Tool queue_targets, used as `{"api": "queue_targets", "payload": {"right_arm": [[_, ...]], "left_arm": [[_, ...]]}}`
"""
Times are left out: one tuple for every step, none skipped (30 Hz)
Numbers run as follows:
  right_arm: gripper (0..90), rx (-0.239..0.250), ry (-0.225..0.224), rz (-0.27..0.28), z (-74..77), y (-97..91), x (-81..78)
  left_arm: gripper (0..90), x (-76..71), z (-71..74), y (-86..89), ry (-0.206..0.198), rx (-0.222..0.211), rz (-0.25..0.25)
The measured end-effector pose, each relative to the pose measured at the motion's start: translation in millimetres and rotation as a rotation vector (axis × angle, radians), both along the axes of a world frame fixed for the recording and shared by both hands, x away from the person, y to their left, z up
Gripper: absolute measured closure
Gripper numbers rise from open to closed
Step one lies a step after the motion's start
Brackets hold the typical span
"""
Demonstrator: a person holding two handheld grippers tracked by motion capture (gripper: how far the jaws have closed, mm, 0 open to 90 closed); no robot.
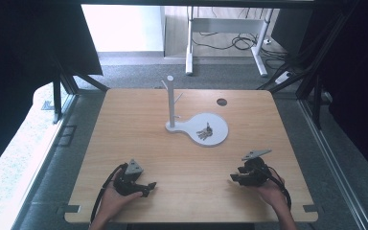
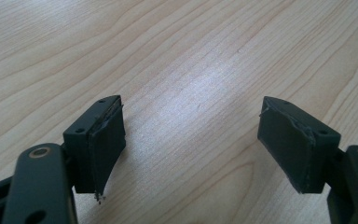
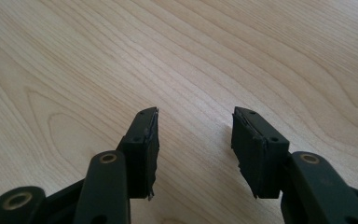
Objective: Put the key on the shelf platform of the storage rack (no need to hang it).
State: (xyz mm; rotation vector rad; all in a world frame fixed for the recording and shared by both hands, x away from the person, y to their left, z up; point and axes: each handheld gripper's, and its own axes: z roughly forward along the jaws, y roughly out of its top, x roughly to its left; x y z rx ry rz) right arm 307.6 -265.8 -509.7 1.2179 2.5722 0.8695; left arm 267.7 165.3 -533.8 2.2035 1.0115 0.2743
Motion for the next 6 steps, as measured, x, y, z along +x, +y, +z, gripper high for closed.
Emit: {"api": "queue_targets", "payload": {"right_arm": [[51.2, 0.003, -0.001, -0.004, 0.1, -0.5, -0.3], [51.1, 0.007, -0.009, -0.004, 0.1, -1.2, -0.4], [51.0, 0.016, -0.011, -0.008, 0.2, -1.8, -0.5], [51.0, 0.02, -0.022, -0.008, -0.1, -2.5, -0.4], [51.0, 0.024, -0.026, -0.014, -0.3, -2.9, -0.7], [50.6, 0.028, -0.027, -0.018, -0.7, -3.5, -0.7]], "left_arm": [[23.3, -0.1, 0.1, 0.0, 0.0, -0.001, -0.001], [23.3, -0.1, 0.2, -0.1, -0.001, -0.001, -0.002], [23.3, -0.1, 0.2, -0.1, 0.0, 0.0, -0.003], [23.3, -0.1, 0.2, -0.1, -0.001, -0.001, -0.003], [23.3, -0.1, 0.3, -0.2, 0.0, -0.002, -0.003], [23.3, -0.2, 0.4, -0.2, 0.0, -0.003, -0.003]]}}
